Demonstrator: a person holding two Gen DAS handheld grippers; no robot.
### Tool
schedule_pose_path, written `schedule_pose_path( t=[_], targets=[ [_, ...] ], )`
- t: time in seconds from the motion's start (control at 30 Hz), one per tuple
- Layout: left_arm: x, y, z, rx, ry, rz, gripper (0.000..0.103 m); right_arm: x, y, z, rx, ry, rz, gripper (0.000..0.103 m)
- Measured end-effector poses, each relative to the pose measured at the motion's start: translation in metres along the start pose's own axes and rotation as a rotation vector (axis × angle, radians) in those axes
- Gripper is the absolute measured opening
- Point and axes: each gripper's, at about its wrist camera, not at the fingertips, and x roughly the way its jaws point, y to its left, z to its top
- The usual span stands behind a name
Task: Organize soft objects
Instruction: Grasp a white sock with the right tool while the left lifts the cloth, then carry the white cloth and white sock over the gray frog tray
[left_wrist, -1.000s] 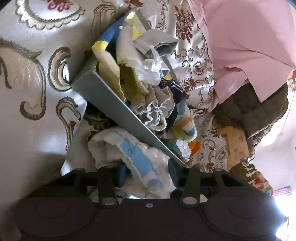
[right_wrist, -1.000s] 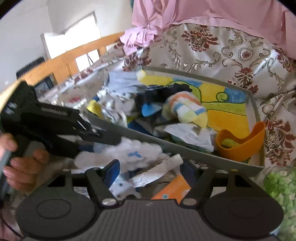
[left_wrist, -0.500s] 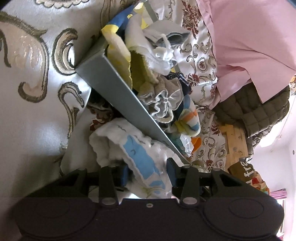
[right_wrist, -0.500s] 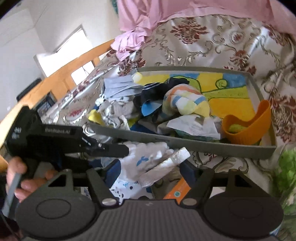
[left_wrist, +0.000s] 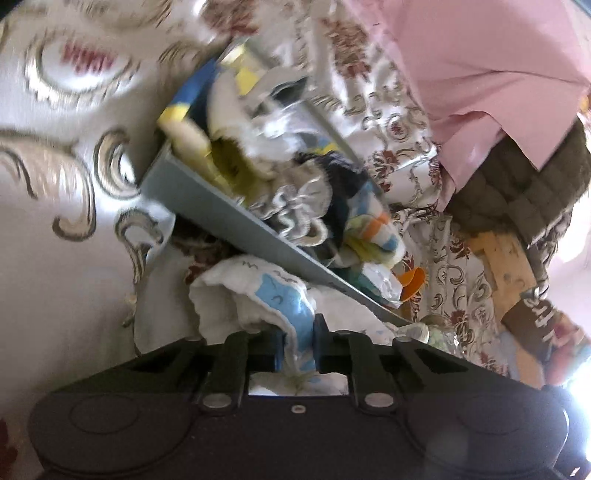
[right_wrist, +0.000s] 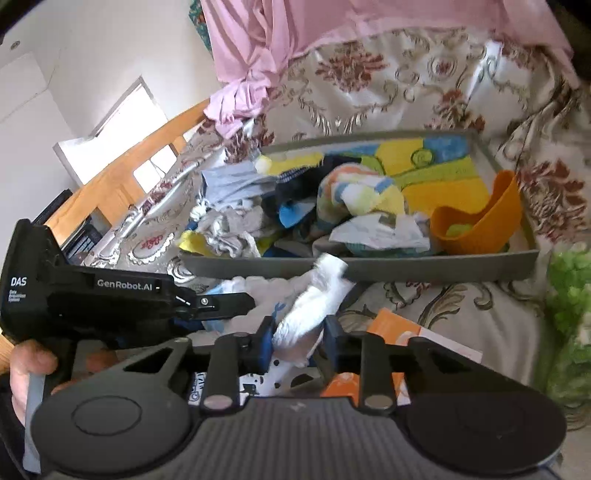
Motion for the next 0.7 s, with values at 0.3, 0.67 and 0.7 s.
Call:
schedule_pose_path(
  t=[0.3, 0.67, 0.7],
  targets=[
    [-0.044, -0.041, -0.030, 0.262, -0.089, 0.043, 0.013, -0.051, 0.009, -0.016, -0.025, -0.085, -0.058, 0.015],
    [-0.065, -0.097, -0.099, 0.747, -0.283, 0.263, 0.013, -0.092, 0.041, -0.048, -0.240, -0.182, -0.145, 0.015],
    [-0.067, -0.099, -0.101, 0.758, -0.307, 0.271, 0.013, -0.095, 0.044, -0.050, -0.257, -0.197, -0.148, 0.015]
  ],
)
